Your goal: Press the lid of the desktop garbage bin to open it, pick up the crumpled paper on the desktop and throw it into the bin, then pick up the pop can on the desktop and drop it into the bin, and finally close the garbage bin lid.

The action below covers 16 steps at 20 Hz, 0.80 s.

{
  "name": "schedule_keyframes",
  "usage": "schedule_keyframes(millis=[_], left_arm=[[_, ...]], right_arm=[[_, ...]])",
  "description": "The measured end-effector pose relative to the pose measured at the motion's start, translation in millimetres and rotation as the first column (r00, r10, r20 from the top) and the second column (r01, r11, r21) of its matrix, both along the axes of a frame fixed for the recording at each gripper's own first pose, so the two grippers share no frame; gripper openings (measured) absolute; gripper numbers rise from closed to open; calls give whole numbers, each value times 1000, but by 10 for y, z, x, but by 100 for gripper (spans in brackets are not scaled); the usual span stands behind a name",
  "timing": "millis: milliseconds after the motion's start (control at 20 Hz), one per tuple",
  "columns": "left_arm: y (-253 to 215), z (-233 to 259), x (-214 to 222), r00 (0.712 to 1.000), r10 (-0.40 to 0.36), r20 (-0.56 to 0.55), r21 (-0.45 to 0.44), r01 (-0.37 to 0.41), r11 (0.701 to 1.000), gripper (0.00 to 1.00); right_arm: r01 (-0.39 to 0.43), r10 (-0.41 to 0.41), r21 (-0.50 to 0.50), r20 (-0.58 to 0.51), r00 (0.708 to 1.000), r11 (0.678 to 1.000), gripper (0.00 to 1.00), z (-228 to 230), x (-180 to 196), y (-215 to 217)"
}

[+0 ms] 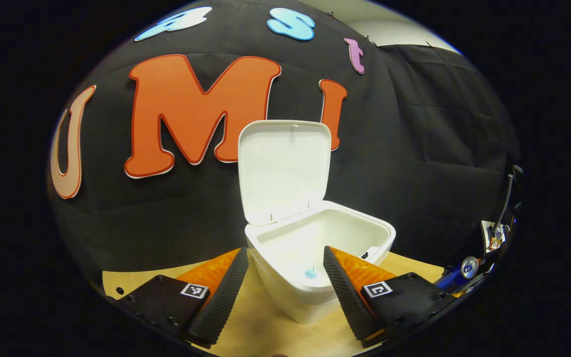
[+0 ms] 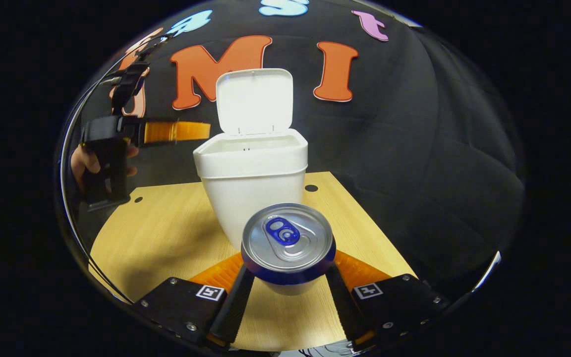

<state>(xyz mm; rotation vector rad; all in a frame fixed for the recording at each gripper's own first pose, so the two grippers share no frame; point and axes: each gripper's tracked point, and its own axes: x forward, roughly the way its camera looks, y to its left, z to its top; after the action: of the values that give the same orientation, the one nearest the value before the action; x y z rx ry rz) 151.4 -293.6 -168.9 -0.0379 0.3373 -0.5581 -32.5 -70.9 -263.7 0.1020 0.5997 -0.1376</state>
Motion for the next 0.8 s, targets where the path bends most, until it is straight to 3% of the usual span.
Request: schedule_keyframes(millis=[500,800], left_arm=[[677,-130,-177,995,97,-10,-6,-97,995,98],[1250,-235,-181,981,195,-5,34,-195,980,98]], right_arm=[[-69,77,-94,74,994,993,80,603,549,70],[-107,123,-149,100,987,983,80,835,774,100]])
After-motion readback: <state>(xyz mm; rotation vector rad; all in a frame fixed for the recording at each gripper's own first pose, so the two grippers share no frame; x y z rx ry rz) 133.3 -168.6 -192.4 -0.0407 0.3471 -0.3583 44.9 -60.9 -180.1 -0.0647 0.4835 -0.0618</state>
